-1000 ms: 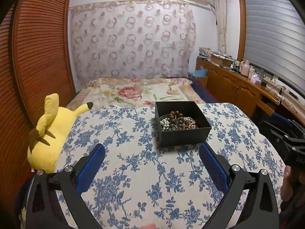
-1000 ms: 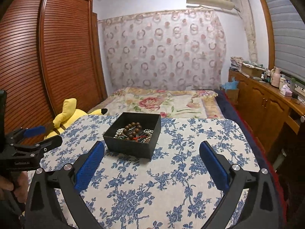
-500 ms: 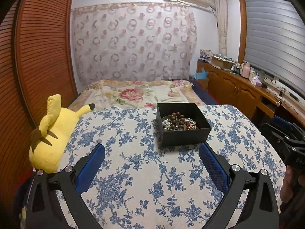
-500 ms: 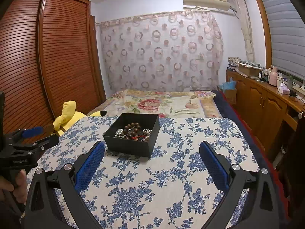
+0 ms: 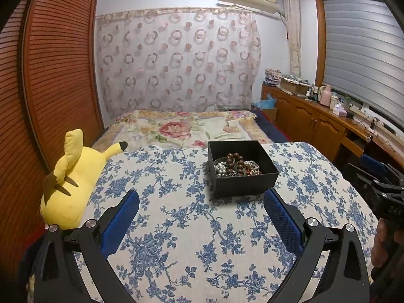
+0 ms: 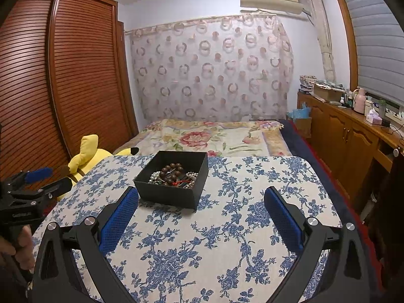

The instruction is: Organize jewelry

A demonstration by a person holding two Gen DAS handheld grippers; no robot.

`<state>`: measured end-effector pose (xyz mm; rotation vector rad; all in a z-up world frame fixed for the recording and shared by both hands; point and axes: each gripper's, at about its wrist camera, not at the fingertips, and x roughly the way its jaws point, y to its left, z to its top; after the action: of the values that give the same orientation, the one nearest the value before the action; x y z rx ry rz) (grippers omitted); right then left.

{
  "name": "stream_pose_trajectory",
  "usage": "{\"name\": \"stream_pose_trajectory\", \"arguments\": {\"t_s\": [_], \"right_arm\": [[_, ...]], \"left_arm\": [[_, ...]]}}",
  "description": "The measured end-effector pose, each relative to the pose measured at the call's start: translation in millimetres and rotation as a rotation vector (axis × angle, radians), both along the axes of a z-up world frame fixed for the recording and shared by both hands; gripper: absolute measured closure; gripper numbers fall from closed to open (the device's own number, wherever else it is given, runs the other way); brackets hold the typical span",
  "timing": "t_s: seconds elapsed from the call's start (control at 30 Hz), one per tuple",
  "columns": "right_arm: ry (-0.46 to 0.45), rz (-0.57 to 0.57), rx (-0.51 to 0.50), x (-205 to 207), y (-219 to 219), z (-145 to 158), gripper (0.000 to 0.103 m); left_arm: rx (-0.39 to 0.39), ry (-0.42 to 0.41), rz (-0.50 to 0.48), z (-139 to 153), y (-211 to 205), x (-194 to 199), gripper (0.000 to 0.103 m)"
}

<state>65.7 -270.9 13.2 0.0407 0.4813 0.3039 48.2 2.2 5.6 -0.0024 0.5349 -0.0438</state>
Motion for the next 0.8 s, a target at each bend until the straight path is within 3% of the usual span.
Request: {"name": "stream_pose_trajectory", "arguments": {"t_s": [0.8], "right_arm": [[0.002, 0.005, 0.004, 1.1, 2.3, 1.2, 0.003]], "left_arm": [[-0.011, -0.018, -0.007, 1.3, -3.4, -1.5, 0.008]]}}
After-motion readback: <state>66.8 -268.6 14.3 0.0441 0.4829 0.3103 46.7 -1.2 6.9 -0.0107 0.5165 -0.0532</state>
